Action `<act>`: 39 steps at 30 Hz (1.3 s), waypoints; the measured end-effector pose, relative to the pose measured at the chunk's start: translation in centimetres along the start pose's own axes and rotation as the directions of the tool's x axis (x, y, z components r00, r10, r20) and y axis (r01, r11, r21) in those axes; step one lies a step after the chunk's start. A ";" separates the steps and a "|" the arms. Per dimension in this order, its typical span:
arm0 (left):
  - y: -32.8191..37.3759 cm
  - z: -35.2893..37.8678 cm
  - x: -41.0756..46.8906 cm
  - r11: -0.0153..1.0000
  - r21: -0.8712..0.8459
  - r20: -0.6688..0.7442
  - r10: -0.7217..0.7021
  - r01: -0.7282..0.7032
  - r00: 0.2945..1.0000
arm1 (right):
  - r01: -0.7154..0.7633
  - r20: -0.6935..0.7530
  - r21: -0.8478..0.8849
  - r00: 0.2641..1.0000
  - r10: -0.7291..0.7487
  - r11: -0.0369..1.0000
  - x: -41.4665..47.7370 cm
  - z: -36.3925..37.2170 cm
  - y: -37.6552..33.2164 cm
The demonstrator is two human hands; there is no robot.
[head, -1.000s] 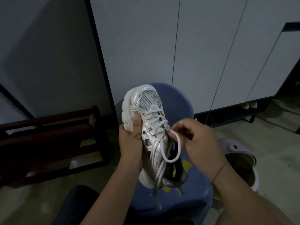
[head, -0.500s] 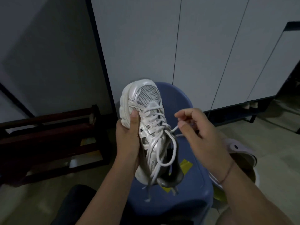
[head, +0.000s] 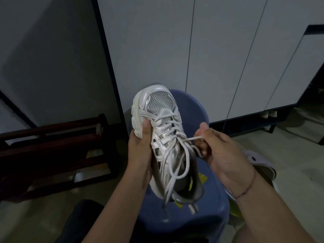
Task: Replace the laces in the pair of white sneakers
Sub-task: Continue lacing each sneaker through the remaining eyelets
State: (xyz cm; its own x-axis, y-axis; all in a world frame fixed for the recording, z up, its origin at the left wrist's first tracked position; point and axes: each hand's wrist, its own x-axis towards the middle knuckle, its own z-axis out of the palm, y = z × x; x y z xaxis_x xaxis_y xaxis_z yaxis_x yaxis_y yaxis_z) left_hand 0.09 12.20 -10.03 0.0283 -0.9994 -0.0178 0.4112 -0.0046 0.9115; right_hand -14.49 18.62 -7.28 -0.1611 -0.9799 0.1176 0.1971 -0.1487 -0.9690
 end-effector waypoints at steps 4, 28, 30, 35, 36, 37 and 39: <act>-0.1 -0.4 0.2 0.999 -0.036 -0.064 -0.032 0.029 0.997 | 0.138 -0.171 -0.482 0.954 -0.247 0.866 -0.5 -0.1 -0.5; -0.4 -1.6 1.7 0.992 -0.125 -0.368 -0.025 -0.023 0.930 | -0.169 0.469 -0.186 0.850 0.238 0.968 -1.7 0.7 -0.7; -0.3 -1.9 2.0 0.988 -0.147 -0.399 -0.023 -0.039 0.917 | -0.173 0.576 -0.221 0.771 0.271 0.960 -1.9 0.4 -0.8; -0.1 -1.6 1.9 0.988 -0.152 -0.352 -0.022 -0.034 0.936 | -0.286 0.320 -0.141 0.893 0.317 0.948 -1.5 0.6 -0.3; -0.2 -1.3 1.7 0.989 -0.145 -0.329 -0.014 -0.036 0.944 | -0.303 0.261 -0.097 0.912 0.318 0.948 -1.3 0.7 -0.2; -0.3 -1.1 1.5 0.990 -0.137 -0.311 -0.005 -0.040 0.951 | -0.316 0.223 -0.056 0.921 0.321 0.947 -1.3 1.0 -0.2; -0.5 -0.9 1.3 0.992 -0.123 -0.292 0.005 -0.043 0.957 | -0.339 0.162 0.026 0.930 0.331 0.940 -1.3 1.7 0.0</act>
State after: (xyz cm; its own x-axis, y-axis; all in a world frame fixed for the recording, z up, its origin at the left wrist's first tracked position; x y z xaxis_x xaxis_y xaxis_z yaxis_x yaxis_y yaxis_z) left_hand 0.70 10.96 -10.90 0.2949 -0.9464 -0.1320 0.5182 0.0424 0.8542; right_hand -12.59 19.62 -7.09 0.0721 -0.9817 -0.1762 0.2652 0.1891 -0.9455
